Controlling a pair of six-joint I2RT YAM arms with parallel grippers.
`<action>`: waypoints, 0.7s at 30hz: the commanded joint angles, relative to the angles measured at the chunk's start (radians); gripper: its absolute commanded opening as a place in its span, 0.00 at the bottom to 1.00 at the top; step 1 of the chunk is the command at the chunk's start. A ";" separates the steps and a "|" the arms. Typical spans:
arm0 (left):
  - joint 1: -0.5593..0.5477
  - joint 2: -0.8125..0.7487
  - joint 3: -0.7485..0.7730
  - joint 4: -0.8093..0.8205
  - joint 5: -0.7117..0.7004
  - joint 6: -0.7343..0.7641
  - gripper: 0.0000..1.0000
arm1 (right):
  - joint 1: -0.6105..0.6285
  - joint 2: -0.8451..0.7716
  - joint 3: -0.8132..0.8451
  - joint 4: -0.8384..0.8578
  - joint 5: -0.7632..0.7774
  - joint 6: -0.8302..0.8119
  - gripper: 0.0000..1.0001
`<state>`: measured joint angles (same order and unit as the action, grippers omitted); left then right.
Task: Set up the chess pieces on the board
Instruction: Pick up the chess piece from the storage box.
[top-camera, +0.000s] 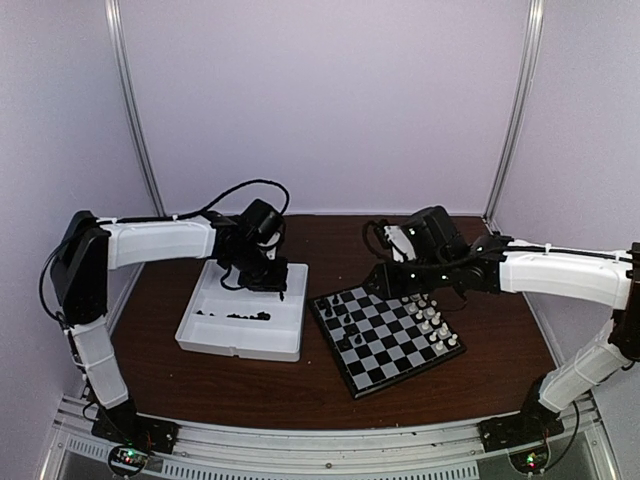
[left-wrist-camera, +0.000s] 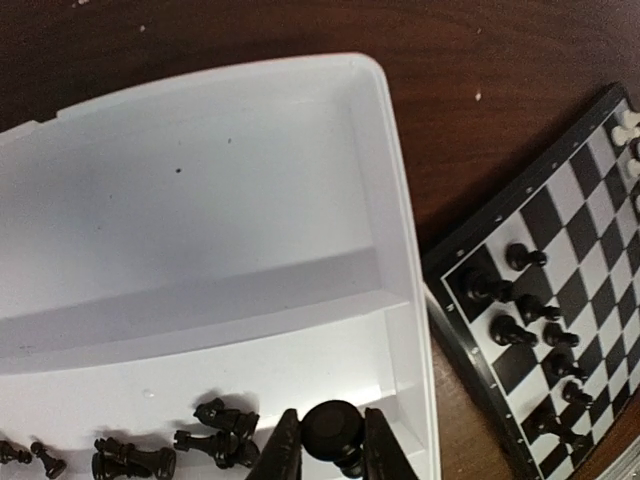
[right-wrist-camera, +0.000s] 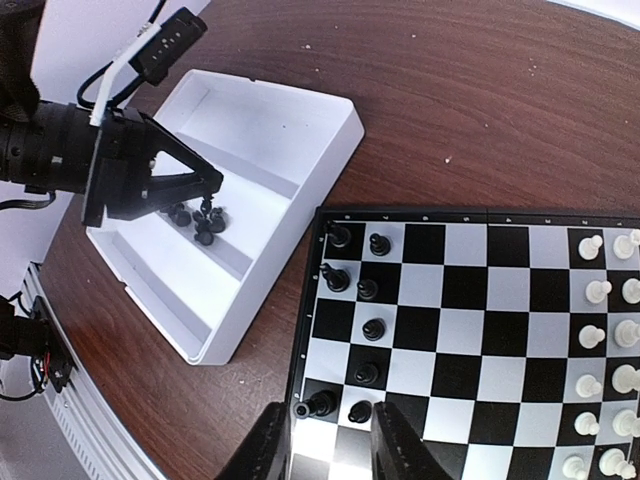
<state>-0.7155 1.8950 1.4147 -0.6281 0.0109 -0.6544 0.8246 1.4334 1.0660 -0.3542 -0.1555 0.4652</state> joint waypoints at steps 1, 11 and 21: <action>-0.003 -0.115 -0.071 0.155 0.045 -0.100 0.16 | 0.025 -0.005 -0.034 0.156 -0.039 0.042 0.31; 0.009 -0.324 -0.272 0.419 0.154 -0.340 0.16 | 0.142 0.112 -0.053 0.510 -0.008 0.076 0.33; 0.032 -0.443 -0.409 0.527 0.246 -0.482 0.16 | 0.224 0.323 0.006 0.757 0.066 0.040 0.37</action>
<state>-0.6937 1.4899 1.0348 -0.1993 0.1989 -1.0618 1.0290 1.6943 1.0252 0.2661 -0.1360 0.5125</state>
